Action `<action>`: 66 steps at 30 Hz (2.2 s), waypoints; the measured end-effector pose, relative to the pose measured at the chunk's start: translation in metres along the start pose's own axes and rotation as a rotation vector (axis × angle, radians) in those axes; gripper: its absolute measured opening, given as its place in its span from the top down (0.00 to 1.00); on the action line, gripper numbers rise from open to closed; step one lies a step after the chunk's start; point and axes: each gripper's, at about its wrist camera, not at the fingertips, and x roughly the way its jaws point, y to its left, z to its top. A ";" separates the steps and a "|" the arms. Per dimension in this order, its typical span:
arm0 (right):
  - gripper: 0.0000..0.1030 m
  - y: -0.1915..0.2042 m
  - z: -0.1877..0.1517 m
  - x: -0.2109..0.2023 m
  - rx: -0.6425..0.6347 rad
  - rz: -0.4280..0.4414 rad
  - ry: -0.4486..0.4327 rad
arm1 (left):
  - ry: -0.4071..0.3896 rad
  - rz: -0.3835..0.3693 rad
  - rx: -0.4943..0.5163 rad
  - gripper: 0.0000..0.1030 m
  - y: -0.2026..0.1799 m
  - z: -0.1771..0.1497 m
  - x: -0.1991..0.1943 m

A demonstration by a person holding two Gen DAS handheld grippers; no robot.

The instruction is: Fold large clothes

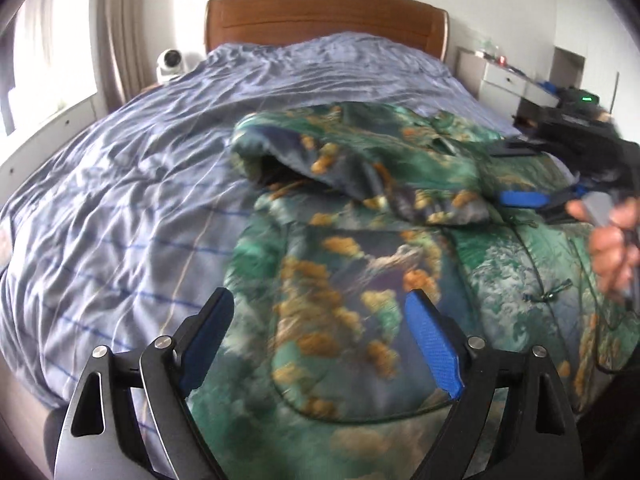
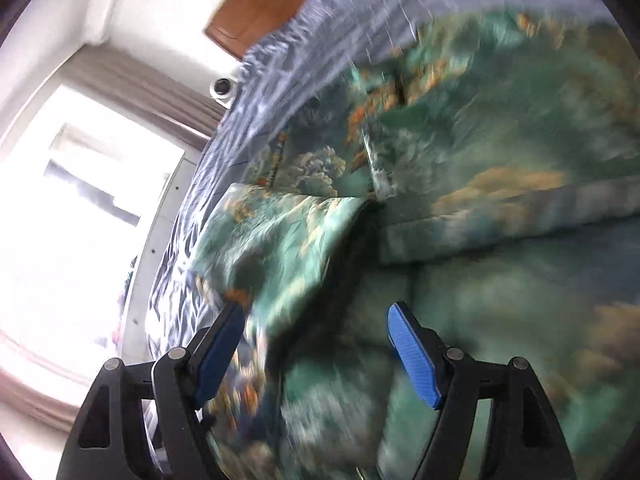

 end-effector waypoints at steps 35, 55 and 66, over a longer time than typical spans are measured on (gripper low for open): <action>0.58 0.038 0.070 0.061 -0.533 -0.421 -0.021 | 0.065 -0.070 -0.053 0.14 0.012 0.003 0.006; 0.57 0.068 0.055 0.031 -0.608 -0.354 -0.113 | 0.083 -0.129 0.030 0.07 0.014 0.112 0.035; 0.58 0.016 0.076 0.076 -0.421 -0.304 -0.019 | 0.153 -0.109 0.022 0.07 -0.009 0.192 0.176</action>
